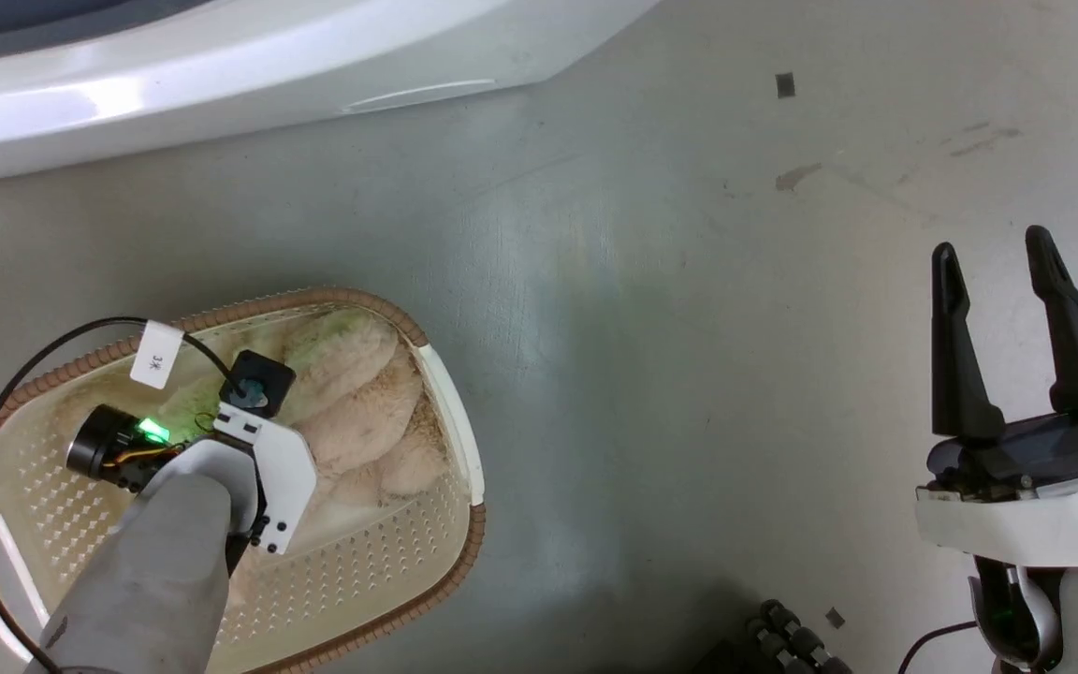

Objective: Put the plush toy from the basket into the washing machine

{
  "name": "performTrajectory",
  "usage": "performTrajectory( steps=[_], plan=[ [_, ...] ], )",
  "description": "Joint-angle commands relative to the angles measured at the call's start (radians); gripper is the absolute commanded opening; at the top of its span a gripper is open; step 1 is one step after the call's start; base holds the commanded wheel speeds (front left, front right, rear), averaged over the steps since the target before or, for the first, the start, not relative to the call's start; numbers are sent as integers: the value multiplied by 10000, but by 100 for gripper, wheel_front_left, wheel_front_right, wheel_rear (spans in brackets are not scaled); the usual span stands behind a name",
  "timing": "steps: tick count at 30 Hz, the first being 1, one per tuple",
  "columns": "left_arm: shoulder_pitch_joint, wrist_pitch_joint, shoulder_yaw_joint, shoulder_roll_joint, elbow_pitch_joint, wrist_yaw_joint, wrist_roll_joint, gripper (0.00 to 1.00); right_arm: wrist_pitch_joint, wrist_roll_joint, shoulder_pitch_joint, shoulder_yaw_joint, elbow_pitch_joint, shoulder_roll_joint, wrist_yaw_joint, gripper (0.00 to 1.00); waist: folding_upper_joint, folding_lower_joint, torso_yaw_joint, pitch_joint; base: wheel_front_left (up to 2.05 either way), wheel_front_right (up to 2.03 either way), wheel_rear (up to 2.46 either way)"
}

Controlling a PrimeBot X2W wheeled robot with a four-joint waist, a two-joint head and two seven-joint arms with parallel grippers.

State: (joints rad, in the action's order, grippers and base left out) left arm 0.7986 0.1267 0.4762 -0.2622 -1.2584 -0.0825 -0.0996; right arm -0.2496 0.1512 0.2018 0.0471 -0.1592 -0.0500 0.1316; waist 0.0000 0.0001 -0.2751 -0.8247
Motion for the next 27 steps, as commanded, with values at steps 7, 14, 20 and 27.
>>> performTrajectory(
  steps=[7, 14, 20, 27],
  plan=[
    [-405, 461, 61, 243, -292, 28, -360, 0, -122, 14, 151, 123, 131, -3, -9, 100, 0, -1, 174, 931, 0, 0, 0],
    [-1224, 1136, -150, 715, -235, 83, -816, 0, -122, -163, -80, 203, 381, -3, -9, 100, 0, -1, 539, 2443, 0, 0, 0],
    [-2071, 1338, -354, 1015, 336, 125, -1162, 0, -122, -422, -546, 284, 576, -3, -9, 100, 0, -1, 1008, 3823, 0, 0, 0],
    [-3376, 1348, -706, 1036, 2427, 271, -1347, 0, -122, -723, -1080, 286, 741, -3, -9, 100, 0, -1, 1571, 5088, 0, 0, 0]
  ],
)
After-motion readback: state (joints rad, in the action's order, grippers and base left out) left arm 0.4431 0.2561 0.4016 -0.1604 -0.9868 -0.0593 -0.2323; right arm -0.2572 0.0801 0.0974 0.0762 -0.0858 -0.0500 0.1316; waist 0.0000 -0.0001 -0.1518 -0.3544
